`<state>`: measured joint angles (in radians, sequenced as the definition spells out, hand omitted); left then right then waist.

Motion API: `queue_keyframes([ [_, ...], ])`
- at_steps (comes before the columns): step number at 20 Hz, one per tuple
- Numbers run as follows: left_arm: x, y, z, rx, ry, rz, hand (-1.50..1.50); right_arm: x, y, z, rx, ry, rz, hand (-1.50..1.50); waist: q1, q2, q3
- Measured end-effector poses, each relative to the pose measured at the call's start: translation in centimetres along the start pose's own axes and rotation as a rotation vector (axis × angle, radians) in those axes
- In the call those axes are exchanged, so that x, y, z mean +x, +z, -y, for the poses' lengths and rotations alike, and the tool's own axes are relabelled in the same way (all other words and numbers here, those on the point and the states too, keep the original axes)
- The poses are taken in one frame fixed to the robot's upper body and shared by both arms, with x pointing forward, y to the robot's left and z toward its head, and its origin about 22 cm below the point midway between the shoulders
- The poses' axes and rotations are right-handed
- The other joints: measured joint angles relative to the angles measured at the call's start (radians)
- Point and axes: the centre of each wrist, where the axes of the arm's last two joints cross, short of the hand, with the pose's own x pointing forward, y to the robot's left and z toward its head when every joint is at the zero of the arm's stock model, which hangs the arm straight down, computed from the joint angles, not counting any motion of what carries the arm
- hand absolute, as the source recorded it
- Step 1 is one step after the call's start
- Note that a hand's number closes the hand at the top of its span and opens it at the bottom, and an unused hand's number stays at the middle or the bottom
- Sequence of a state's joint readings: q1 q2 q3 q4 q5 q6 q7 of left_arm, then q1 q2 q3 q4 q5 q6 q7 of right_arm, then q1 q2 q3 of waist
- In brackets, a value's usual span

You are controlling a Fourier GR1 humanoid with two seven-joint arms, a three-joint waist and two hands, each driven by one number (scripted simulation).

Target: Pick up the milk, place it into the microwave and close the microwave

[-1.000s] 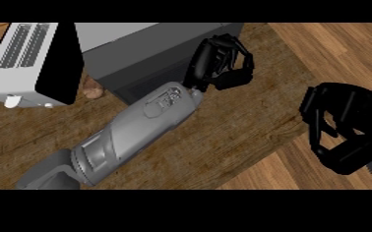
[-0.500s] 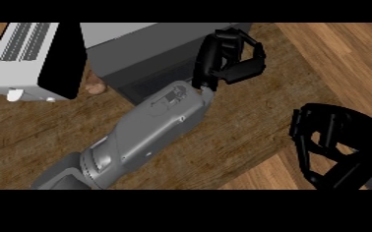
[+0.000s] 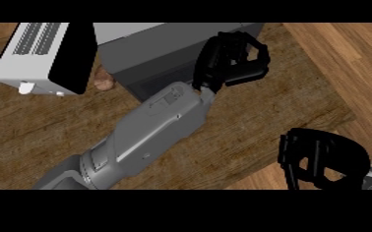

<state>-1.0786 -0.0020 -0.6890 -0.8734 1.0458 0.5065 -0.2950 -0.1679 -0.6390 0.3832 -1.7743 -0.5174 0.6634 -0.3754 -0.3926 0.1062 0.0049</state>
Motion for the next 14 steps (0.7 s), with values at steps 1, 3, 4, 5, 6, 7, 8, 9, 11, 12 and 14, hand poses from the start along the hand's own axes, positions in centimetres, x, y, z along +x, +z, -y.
queue_keyframes([
  [1, -0.2, 0.1, 0.0, -0.016, 0.010, -0.006, 1.50, -0.1, -0.1, -0.3, -0.002, -0.005, 0.008, 1.50, 0.007, -0.002, 0.000],
  [3, -0.3, 0.1, -0.1, -0.044, 0.025, -0.011, 1.50, -0.2, -0.1, -1.0, -0.004, -0.016, 0.017, 1.50, 0.015, -0.004, 0.001],
  [4, -0.4, 0.1, -0.1, -0.060, 0.032, -0.011, 1.50, -0.3, -0.1, -1.3, -0.005, -0.018, 0.018, 1.50, 0.020, -0.004, 0.001],
  [5, -0.5, 0.1, -0.2, -0.076, 0.039, -0.011, 1.50, -0.3, -0.2, -1.7, -0.007, -0.022, 0.023, 1.50, 0.024, -0.005, 0.001],
  [6, -0.5, 0.1, -0.2, -0.091, 0.047, -0.013, 1.50, -0.3, -0.2, -2.0, -0.010, -0.024, 0.029, 1.50, 0.029, -0.006, 0.001],
  [7, -0.6, 0.1, -0.2, -0.106, 0.054, -0.013, 1.50, -0.4, -0.2, -2.3, -0.014, -0.028, 0.033, 1.50, 0.033, -0.007, 0.001],
  [8, -0.7, 0.1, -0.2, -0.120, 0.060, -0.013, 1.50, -0.4, -0.2, -2.5, -0.019, -0.030, 0.035, 1.50, 0.036, -0.007, 0.001],
  [9, -0.7, 0.1, -0.2, -0.135, 0.063, -0.013, 1.50, -0.5, -0.3, -2.9, -0.021, -0.033, 0.039, 1.50, 0.041, -0.008, 0.001],
  [11, -0.9, 0.1, -0.3, -0.163, 0.074, -0.014, 1.50, -0.5, -0.4, -3.6, -0.025, -0.035, 0.045, 1.50, 0.051, -0.010, 0.001],
  [12, -0.9, 0.1, -0.3, -0.174, 0.079, -0.016, 1.50, -0.5, -0.4, -3.8, -0.028, -0.036, 0.046, 1.50, 0.054, -0.011, 0.001],
  [14, -1.1, 0.1, -0.4, -0.195, 0.089, -0.018, 1.50, -0.5, -0.6, -4.5, -0.031, -0.037, 0.051, 1.50, 0.060, -0.013, 0.001],
])
